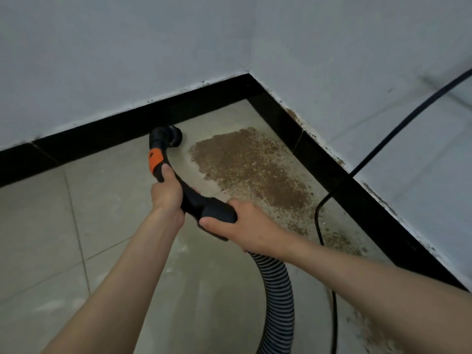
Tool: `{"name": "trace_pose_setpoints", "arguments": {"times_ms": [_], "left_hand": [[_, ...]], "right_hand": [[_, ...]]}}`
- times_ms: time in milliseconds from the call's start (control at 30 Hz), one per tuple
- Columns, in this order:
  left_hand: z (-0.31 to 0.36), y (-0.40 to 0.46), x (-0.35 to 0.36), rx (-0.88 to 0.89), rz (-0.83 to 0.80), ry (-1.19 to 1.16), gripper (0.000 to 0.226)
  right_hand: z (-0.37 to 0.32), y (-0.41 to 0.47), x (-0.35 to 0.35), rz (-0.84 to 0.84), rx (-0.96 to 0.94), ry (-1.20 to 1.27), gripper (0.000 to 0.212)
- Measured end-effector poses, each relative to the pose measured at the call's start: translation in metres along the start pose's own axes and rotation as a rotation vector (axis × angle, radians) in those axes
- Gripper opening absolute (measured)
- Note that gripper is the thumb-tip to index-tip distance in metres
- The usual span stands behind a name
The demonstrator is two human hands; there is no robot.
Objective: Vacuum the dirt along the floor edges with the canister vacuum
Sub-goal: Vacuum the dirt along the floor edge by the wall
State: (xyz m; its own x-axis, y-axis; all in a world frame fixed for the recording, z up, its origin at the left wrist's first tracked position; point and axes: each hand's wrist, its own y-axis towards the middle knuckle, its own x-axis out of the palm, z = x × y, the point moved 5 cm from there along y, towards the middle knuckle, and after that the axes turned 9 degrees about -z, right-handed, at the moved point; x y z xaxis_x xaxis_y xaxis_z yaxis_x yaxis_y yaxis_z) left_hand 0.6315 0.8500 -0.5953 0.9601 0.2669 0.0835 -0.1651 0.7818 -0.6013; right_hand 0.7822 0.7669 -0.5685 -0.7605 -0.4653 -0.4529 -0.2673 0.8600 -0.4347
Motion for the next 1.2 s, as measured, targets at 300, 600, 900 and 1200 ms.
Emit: {"name": "trace_pose_setpoints", "arguments": {"times_ms": [300,600,900,1200], "left_hand": [[-0.014,-0.024,-0.001,-0.095,0.001,-0.007,0.054],[-0.004,-0.023,0.018,-0.117,-0.02,0.026,0.056],[-0.01,-0.022,0.038,-0.112,0.06,0.118,0.058],[-0.015,-0.019,0.053,-0.1,0.057,0.128,0.053]], "right_hand": [[0.002,-0.019,0.0,-0.032,0.028,-0.05,0.066],[0.013,-0.014,-0.008,0.014,0.044,-0.015,0.052],[0.032,-0.02,-0.015,0.061,0.034,0.114,0.047],[0.041,-0.023,-0.024,0.118,0.046,0.142,0.048]]}}
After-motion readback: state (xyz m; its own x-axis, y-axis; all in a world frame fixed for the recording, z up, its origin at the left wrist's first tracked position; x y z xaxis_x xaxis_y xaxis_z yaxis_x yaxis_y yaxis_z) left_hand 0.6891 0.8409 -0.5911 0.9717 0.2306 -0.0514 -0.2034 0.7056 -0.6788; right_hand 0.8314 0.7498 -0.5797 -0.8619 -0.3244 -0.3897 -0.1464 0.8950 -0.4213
